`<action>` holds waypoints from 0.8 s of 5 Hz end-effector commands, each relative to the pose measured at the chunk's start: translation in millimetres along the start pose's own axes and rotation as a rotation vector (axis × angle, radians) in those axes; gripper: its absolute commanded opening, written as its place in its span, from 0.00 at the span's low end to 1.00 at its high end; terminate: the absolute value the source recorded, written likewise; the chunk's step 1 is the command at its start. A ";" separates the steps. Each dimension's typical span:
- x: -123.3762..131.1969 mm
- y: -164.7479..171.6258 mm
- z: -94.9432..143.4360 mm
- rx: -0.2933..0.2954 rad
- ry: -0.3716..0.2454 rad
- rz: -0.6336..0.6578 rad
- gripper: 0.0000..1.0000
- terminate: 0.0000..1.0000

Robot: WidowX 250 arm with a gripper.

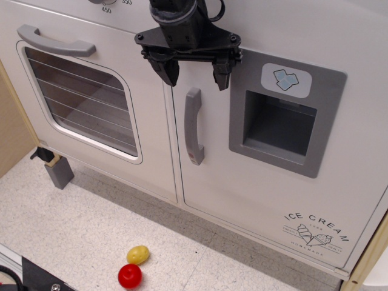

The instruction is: Close fridge

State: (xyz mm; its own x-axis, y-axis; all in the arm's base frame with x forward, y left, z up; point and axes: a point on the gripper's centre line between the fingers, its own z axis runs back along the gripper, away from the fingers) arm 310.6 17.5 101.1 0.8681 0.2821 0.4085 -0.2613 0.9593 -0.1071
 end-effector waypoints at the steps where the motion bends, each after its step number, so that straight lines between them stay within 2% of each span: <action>1: -23.2 10.0 32.5 -0.011 0.015 -0.044 1.00 0.00; 2: -35.7 13.4 35.1 -0.004 0.028 -0.080 1.00 0.00; 3: -35.7 13.4 35.1 -0.004 0.028 -0.080 1.00 0.00; 4: -35.7 13.4 35.1 -0.004 0.028 -0.080 1.00 1.00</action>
